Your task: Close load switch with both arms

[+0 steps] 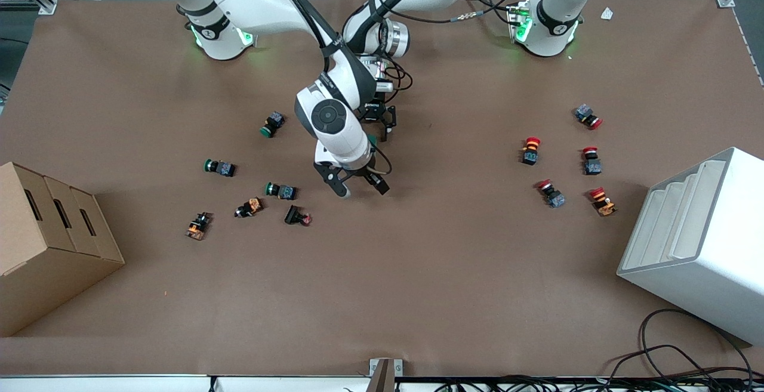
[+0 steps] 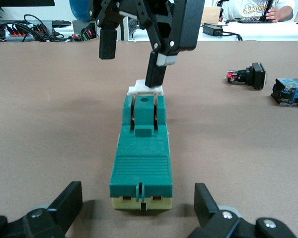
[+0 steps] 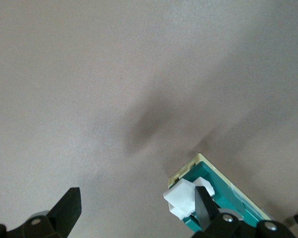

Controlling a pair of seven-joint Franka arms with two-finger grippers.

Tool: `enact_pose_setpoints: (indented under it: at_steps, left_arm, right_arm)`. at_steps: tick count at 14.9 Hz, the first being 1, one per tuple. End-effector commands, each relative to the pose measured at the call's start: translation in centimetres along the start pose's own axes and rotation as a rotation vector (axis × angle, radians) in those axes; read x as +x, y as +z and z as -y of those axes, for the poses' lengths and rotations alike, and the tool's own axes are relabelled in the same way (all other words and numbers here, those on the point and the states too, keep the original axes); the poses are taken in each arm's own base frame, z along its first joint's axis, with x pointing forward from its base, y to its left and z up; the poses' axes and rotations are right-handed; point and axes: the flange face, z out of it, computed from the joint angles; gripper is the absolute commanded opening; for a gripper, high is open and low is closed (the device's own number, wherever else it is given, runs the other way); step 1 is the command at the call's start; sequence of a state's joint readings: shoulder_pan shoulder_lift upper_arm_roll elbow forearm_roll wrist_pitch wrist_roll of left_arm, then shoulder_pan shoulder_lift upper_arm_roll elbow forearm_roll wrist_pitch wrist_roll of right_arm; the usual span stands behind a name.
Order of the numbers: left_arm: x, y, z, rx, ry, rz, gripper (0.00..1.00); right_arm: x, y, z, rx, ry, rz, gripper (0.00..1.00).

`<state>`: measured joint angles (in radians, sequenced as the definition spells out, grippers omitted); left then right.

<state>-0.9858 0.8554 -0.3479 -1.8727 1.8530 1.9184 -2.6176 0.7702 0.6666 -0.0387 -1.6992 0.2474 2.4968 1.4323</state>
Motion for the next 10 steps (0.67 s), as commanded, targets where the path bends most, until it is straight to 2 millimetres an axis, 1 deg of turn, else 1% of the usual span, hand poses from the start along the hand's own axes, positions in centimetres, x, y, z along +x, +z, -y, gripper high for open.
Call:
enact_pose_setpoints:
  at_steps: [1,3,4,5,6,7,8,9,10]
  left_arm:
    - [-0.8,0.1,-0.3,-0.011,-0.003,-0.011,1.0]
    - [-0.7,0.1,-0.3,-0.012,-0.004,-0.012,1.0]
    - [-0.7,0.1,-0.3,-0.012,-0.004,-0.012,1.0]
    - [-0.7,0.1,-0.3,-0.01,0.002,-0.012,0.99]
    - [-0.5,0.2,-0.3,-0.009,0.002,-0.013,0.99]
    - [-0.4,0.2,-0.3,-0.008,0.002,-0.014,0.99]
    - [-0.2,0.1,-0.4,-0.01,0.001,-0.015,0.99]
    - [0.0,0.1,-0.5,-0.01,-0.002,-0.016,0.99]
    - [0.2,0.0,-0.7,-0.007,-0.006,-0.015,0.99]
  right_arm:
    - [0.1,1.0,0.6,0.004,-0.011,0.006,1.0]
    - [0.3,0.9,0.7,0.012,-0.015,0.003,1.0]
    - [0.4,0.2,1.2,0.024,-0.018,0.001,1.0]
    - [1.9,-0.8,1.7,0.033,-0.016,-0.003,1.0]
    - [4.1,-1.4,1.6,0.016,-0.02,0.0,1.0]
    - [5.4,-2.0,1.3,-0.021,-0.059,0.01,1.0]
    - [6.4,-4.8,1.3,-0.035,-0.123,0.019,1.0]
    - [8.5,-6.9,1.0,-0.059,-0.177,0.03,1.0]
    - [10.8,-8.4,0.3,-0.093,-0.225,0.049,1.0]
